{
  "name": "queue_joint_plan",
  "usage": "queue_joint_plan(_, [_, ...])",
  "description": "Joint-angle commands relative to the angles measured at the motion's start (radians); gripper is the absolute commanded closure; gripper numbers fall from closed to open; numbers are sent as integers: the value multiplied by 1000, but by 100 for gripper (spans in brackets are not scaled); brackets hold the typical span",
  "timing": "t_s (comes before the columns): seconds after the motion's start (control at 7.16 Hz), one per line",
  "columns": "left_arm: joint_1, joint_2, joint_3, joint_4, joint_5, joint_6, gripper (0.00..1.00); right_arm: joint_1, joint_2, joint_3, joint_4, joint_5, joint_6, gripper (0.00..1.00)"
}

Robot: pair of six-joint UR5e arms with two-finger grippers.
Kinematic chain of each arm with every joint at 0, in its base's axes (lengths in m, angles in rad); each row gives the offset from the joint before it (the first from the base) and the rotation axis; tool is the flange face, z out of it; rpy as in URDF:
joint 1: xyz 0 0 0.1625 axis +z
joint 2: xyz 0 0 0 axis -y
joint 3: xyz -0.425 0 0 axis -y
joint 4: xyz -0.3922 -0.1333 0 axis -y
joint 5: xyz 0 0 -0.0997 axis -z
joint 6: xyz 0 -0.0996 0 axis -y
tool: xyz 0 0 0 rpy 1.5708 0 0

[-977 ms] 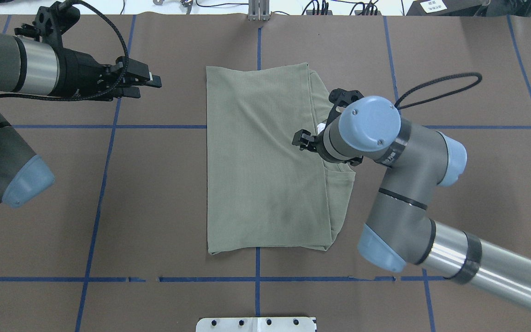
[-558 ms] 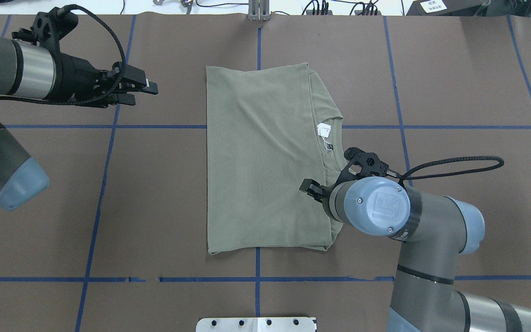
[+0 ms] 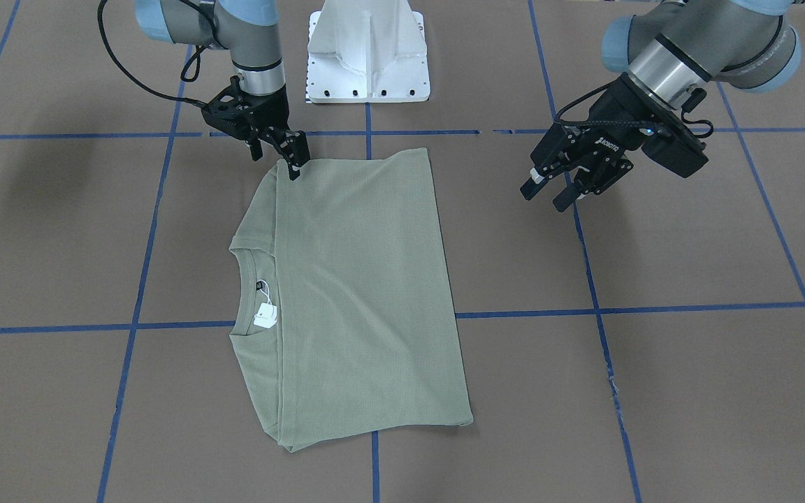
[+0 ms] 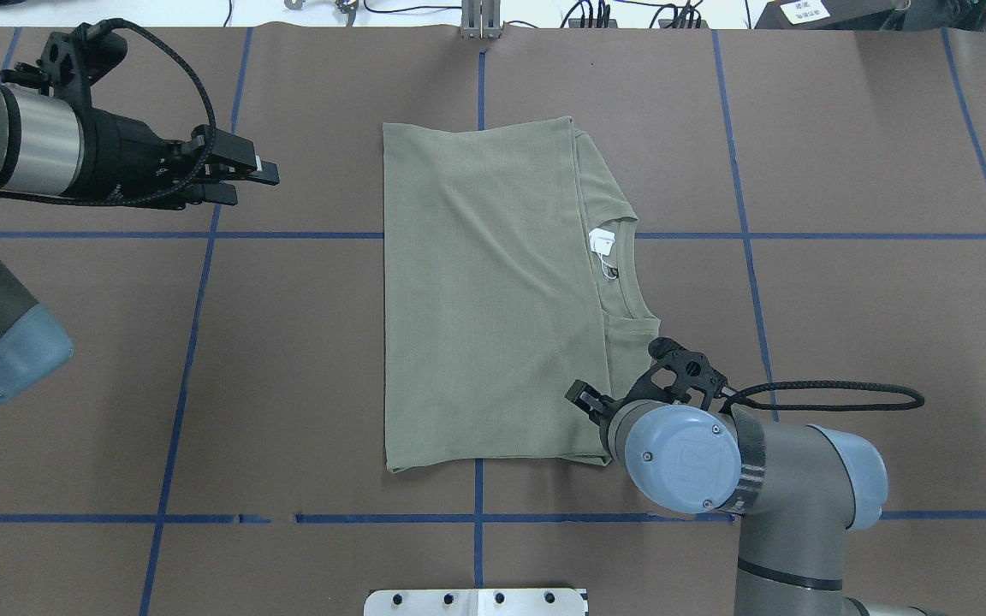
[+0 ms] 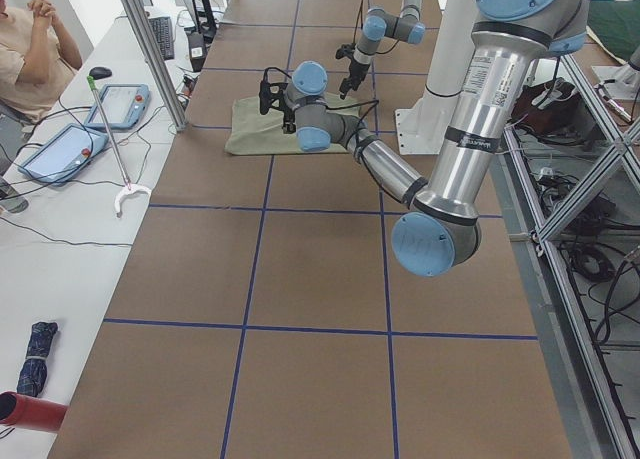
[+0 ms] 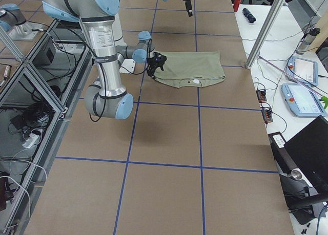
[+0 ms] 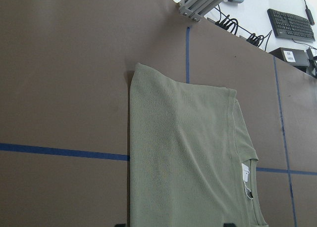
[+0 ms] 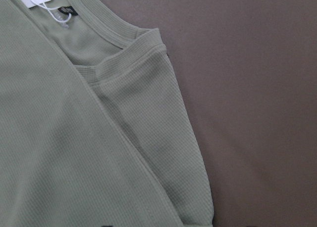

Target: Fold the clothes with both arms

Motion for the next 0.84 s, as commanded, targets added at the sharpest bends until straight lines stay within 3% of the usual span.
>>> queue_joint_plan(0.0, [0,1,-1,1,-1,0,28,-12,1,-15,4,3,6,23])
queue_joint_plan(0.28, [-2,1,-4,0,-3,0,28,-11,-1,-12,4,4,11,46])
queue_joint_plan(0.7, [-6,3,-12,1,-3,-2,28,-11,-13,-14,1,1,28,46])
